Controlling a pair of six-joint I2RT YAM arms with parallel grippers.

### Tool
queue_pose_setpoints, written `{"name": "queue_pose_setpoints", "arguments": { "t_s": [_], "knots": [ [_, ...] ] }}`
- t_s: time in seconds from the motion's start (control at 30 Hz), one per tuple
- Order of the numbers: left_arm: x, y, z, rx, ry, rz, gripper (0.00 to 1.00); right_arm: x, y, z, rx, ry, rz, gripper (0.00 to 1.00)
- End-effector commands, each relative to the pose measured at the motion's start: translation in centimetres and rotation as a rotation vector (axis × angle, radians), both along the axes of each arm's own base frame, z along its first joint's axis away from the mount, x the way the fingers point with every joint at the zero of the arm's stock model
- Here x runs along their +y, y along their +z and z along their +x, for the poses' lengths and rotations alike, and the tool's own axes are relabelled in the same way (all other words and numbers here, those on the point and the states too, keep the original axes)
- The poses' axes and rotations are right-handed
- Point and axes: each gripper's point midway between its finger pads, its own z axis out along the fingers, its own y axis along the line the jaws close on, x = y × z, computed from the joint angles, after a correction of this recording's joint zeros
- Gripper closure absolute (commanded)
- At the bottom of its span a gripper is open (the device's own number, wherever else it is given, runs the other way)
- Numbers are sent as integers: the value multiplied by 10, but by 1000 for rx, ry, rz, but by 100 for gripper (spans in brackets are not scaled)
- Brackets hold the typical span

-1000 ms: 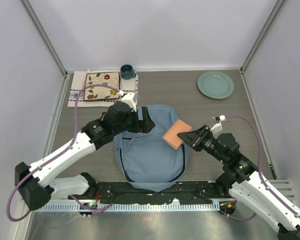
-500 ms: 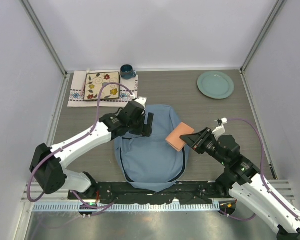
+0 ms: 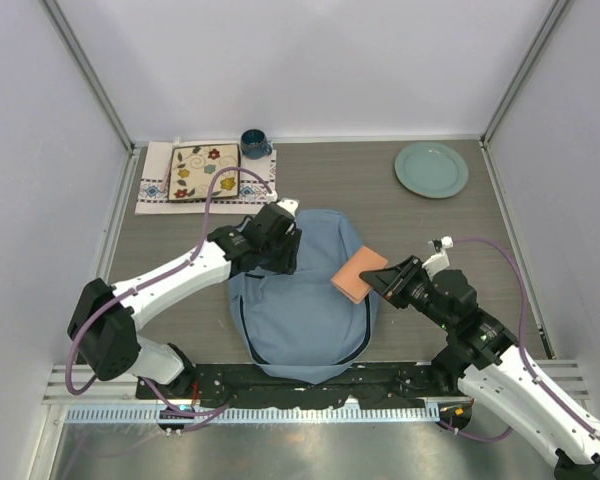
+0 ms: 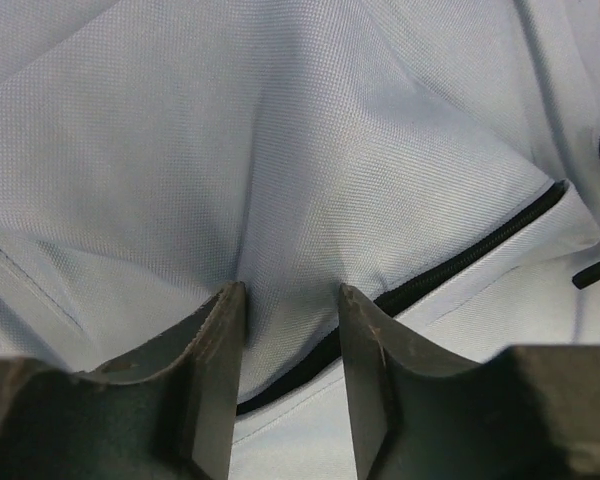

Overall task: Pack the student bag
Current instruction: Place the personal item in the student bag.

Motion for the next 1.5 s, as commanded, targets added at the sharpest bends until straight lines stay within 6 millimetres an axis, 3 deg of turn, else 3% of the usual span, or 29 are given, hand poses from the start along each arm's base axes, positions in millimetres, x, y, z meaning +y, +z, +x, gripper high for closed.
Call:
{"name": "queue_pose_setpoints", "arguments": {
  "t_s": [0.0, 0.13, 0.23, 0.37, 0.5, 0.67, 0.93, 1.2, 1.27, 1.43, 1.47],
  "knots": [
    [-14, 11, 6, -32, -38, -28, 59, 3, 12, 4, -43, -4, 28, 99],
    [-16, 10, 5, -32, -42, -27, 86, 3, 12, 4, -44, -4, 29, 99],
    [-17, 15, 5, -41, -43, -35, 100, 5, 12, 4, -39, 6, 32, 99],
    [-19, 35, 6, -78, -47, -71, 100, 15, 13, 5, -29, 40, 61, 99],
    [-20, 73, 9, -156, -35, -147, 100, 31, 15, 6, -22, 99, 107, 99],
    [-18, 99, 8, -201, -15, -208, 100, 46, 15, 6, -13, 145, 151, 99],
    [-18, 107, 6, -198, 17, -259, 100, 80, 17, -6, 8, 227, 202, 99],
    [-22, 110, -3, -177, 12, -318, 100, 119, -14, -13, 80, 279, 280, 99],
    [-22, 108, -7, -165, 2, -333, 100, 121, -17, -9, 80, 270, 294, 99],
    [-18, 118, -15, -180, 6, -382, 100, 123, -45, -4, 145, 237, 265, 99],
    [-18, 118, -16, -178, 7, -388, 100, 123, -42, -3, 130, 235, 291, 99]
  ]
}}
